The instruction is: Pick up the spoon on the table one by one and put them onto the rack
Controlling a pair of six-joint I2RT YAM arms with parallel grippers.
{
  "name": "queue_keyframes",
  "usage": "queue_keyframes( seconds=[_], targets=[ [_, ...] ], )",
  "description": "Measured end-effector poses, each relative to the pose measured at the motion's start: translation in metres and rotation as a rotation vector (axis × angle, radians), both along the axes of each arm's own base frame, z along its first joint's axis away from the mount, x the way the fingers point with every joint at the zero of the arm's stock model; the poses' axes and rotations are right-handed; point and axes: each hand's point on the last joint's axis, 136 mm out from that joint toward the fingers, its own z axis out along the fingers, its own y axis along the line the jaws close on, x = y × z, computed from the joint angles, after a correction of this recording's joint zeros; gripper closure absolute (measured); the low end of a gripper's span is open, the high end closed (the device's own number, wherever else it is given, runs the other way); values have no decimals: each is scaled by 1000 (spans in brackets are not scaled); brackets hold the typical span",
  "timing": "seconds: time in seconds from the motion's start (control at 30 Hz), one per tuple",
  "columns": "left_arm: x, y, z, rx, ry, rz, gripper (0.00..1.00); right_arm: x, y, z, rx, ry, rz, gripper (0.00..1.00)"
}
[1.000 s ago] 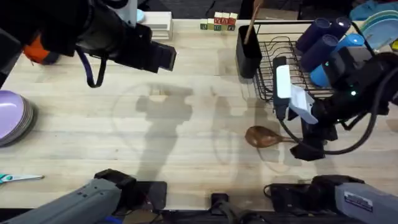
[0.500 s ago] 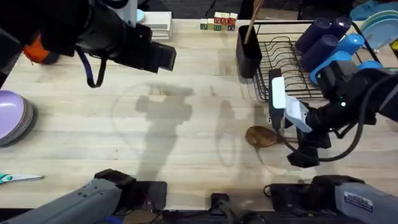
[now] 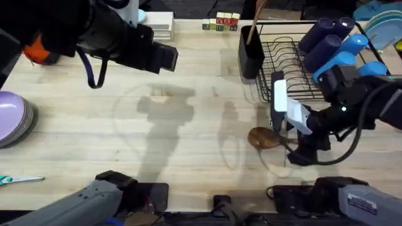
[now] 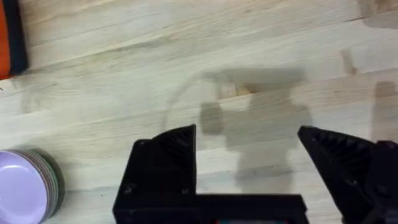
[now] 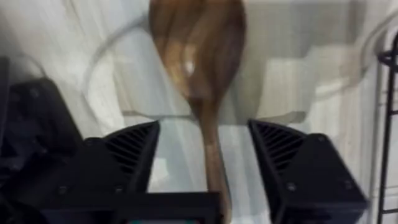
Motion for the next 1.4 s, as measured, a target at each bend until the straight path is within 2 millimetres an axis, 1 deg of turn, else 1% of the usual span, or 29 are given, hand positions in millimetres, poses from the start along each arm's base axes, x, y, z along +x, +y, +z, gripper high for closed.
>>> queue_keyframes(
  seconds=[0.03,0.1,0.13,0.2,0.3,0.37,0.5,0.6,0.63,1.03,1.4],
  targets=[
    [0,0,0,0,0,0,7,2,0,0,0,-7,-1,187],
    [0,0,0,0,0,0,7,3,0,0,0,-13,-1,247],
    [0,0,0,0,0,0,7,4,0,-1,-1,-18,-1,307],
    [0,0,0,0,0,0,7,4,0,-1,0,-20,2,382],
    [0,0,0,0,0,0,7,4,0,-1,0,-20,6,551],
    [0,0,0,0,0,0,7,4,0,-2,1,-20,7,687],
    [0,0,0,0,0,0,7,3,0,-2,2,-17,7,809],
    [0,0,0,0,0,0,9,3,1,-2,5,-17,9,929],
    [0,0,0,0,0,0,8,4,1,-1,8,-19,9,954],
    [0,0,0,0,0,0,8,3,-1,-2,-4,-18,11,962],
    [0,0,0,0,0,0,7,-4,-1,0,-9,20,-16,970]
  ],
)
